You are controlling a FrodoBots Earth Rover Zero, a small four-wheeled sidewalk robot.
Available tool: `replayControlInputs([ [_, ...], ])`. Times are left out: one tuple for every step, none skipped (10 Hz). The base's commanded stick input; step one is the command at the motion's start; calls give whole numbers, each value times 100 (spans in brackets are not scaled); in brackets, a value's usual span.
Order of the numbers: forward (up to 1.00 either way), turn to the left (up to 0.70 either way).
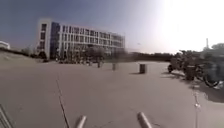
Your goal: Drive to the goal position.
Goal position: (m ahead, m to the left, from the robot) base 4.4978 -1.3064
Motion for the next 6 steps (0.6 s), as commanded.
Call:
replayControlInputs([
  [100,0],
  [100,0],
  [100,0],
  [100,0],
  [100,0],
  [100,0],
])
